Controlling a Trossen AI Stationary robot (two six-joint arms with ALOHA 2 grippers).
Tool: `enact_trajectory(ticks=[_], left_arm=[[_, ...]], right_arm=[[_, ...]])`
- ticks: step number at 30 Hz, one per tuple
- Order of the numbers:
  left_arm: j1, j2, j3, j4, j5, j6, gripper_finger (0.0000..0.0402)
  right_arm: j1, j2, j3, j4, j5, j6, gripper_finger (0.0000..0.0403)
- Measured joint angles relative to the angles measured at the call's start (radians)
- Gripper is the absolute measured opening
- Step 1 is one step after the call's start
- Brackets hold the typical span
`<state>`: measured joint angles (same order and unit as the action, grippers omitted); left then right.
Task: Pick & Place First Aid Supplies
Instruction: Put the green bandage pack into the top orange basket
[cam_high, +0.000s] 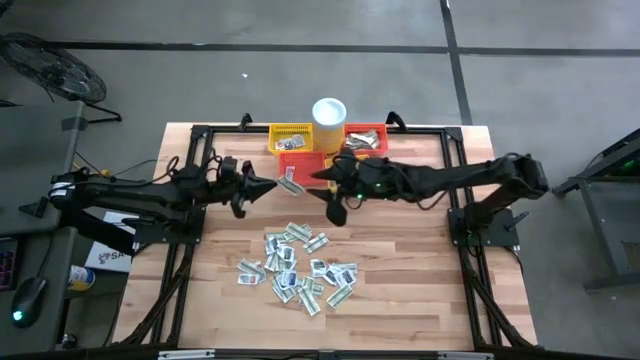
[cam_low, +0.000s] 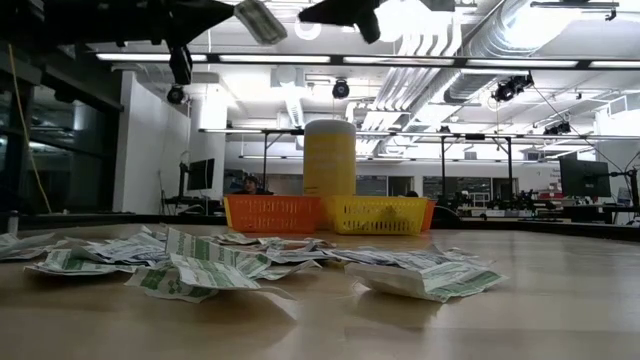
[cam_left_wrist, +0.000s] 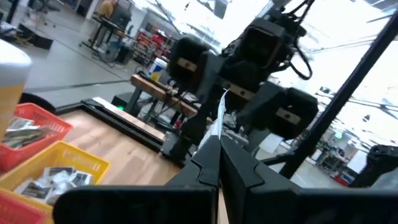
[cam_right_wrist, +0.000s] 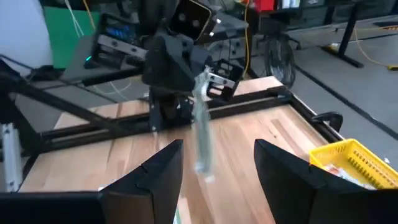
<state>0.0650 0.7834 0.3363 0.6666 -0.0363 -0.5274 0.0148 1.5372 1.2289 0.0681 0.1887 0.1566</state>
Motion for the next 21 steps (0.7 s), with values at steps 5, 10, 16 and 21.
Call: enact_trajectory(ticks=[5, 10, 16, 21], left_arm=[[0.0, 0.0, 0.0, -0.002, 0.001, 0.0, 0.0], [0.0, 0.0, 0.0, -0.004, 0.007, 0.0, 0.0], [0.0, 0.0, 0.0, -0.012, 0.026, -0.005, 0.0], [0.0, 0.0, 0.0, -0.014, 0.027, -0.021, 0.0]], right_arm=[[-0.002, 0.077, 0.0, 0.088, -0.023, 0.0, 0.019], [-0.001, 0.122, 0.0, 0.112, -0.049, 0.042, 0.019], [-0.006, 0.127, 0.0, 0.115, -0.049, 0.055, 0.016], [-0.021, 0.127, 0.0, 0.123, -0.111, 0.088, 0.0083]])
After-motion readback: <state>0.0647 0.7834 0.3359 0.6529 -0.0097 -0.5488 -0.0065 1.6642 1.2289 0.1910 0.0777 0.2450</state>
